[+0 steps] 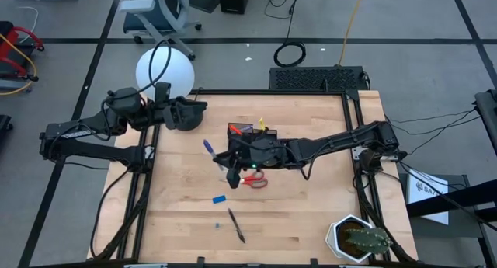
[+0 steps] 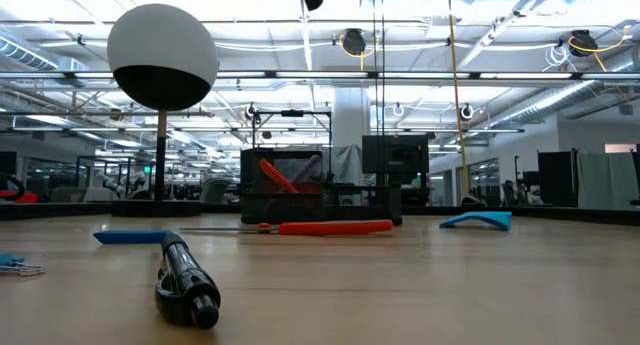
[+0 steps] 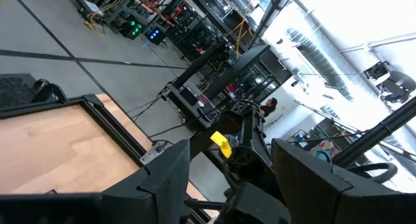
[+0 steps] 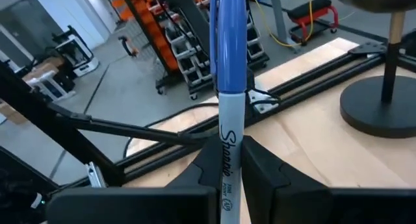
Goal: Pick and place office supplies into organizer
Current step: Put the purple marker into the black desk organizer
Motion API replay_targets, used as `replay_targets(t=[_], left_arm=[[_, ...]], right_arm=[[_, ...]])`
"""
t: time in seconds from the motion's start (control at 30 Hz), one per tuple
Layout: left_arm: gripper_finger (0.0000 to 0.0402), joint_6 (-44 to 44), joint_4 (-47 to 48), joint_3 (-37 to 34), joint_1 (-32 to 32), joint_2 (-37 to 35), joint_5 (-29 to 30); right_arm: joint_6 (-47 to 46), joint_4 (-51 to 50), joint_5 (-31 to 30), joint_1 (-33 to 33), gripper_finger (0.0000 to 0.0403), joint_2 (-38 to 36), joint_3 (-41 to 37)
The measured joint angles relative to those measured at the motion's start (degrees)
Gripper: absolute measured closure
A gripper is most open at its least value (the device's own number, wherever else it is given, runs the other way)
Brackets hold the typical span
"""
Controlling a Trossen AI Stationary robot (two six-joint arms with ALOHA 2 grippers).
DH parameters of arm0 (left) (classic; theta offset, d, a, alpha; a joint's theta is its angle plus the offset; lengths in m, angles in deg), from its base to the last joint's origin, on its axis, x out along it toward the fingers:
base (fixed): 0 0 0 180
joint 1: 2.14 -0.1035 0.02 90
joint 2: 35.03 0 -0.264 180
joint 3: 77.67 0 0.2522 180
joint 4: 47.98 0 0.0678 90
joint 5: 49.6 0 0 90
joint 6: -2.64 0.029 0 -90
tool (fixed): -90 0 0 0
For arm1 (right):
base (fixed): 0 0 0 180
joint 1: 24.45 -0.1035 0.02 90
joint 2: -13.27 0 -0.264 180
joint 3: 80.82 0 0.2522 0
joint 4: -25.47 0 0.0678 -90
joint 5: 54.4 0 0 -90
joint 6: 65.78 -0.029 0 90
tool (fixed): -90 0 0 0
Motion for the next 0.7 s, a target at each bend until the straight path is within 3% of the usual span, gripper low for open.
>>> replay_targets(t=[0.37,0.7], left_arm=[[0.0181,0.10,1.21,0.00,0.54,0.09,-1.92],[0.0181,1.40,-2.76,0.07,4.76,4.90,-1.94]], right_arm=[[-0.09,0.81,1.49,2.68,0.0378,-3.41,-0.02],[0.99,0.58,1.54,3.90,0.0378,-5.04,-0.02]])
